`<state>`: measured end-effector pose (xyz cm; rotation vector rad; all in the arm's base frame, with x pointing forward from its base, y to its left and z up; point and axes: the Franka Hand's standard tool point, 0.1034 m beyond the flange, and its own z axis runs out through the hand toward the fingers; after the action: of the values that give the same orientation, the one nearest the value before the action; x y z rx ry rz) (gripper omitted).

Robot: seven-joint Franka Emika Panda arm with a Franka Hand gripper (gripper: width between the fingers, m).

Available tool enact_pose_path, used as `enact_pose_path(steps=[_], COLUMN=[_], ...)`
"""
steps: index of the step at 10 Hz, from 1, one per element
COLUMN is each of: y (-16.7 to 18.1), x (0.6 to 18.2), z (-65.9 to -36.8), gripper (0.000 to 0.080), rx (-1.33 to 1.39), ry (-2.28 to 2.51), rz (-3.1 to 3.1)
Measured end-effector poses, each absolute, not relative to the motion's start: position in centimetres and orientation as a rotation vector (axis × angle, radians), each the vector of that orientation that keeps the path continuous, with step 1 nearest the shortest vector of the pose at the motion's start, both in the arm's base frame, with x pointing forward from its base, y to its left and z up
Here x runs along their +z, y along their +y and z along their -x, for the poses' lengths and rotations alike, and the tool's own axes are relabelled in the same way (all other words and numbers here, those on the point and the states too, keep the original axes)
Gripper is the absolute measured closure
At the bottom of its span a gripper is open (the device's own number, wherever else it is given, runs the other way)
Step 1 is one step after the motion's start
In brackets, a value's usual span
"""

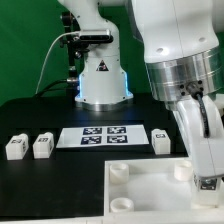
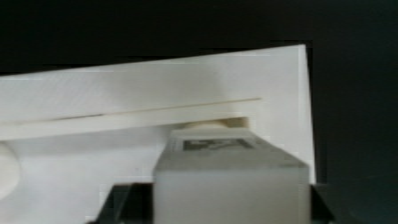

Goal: Assemble one leg

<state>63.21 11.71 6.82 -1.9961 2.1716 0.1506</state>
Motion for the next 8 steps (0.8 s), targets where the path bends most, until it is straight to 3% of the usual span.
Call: enact_pose_path(steps=[1, 3, 8], y=[11.8, 12.2, 12.7], x=[6.8, 6.4, 6.8], z=[-63.2, -62.9, -62.8], gripper=[0.0503, 0.019, 0.0151], rx=[0.148, 0.141, 0.059], ry=[2.151, 2.044, 1.189], rz=[2.018, 2.13, 2.745])
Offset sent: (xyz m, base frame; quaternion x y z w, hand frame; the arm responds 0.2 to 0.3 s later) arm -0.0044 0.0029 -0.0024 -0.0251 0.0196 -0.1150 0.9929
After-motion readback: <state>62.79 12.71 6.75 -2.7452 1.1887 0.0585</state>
